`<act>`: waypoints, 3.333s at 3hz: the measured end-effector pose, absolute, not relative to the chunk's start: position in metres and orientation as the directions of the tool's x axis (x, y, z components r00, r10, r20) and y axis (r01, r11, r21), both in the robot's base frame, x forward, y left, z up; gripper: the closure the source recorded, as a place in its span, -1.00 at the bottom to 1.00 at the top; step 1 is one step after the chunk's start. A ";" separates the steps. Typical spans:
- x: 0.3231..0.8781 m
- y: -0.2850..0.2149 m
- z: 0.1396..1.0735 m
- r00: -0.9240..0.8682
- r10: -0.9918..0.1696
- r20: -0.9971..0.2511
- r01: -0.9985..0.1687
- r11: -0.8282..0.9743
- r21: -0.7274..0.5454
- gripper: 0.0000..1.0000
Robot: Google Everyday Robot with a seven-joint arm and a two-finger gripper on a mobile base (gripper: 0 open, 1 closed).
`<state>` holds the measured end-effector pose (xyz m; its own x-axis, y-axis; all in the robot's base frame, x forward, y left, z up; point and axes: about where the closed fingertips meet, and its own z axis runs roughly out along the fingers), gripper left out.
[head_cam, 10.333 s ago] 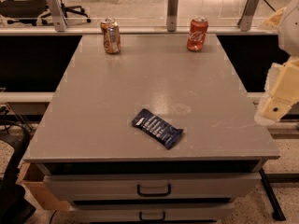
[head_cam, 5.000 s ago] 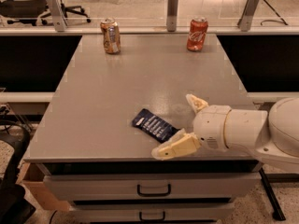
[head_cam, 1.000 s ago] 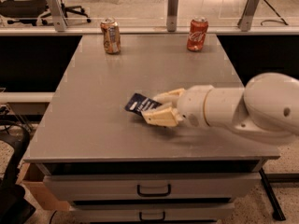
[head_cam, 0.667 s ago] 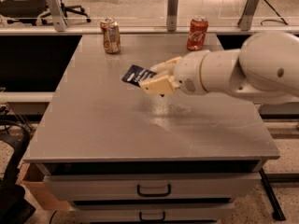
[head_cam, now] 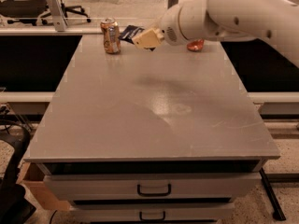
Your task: Move rxbar blueberry near orange can
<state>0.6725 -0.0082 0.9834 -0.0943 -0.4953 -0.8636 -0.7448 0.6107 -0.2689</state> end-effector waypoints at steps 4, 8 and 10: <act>0.798 0.044 0.929 -0.200 -0.438 -0.877 -0.755 0.639 -0.147 1.00; 0.815 -0.005 0.908 -0.229 -0.392 -0.891 -0.723 0.681 -0.113 1.00; 0.815 -0.001 0.904 -0.232 -0.392 -0.890 -0.728 0.677 -0.109 0.17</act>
Offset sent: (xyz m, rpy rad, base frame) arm 0.1326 0.1071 -0.0525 -0.0431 0.1149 -0.0106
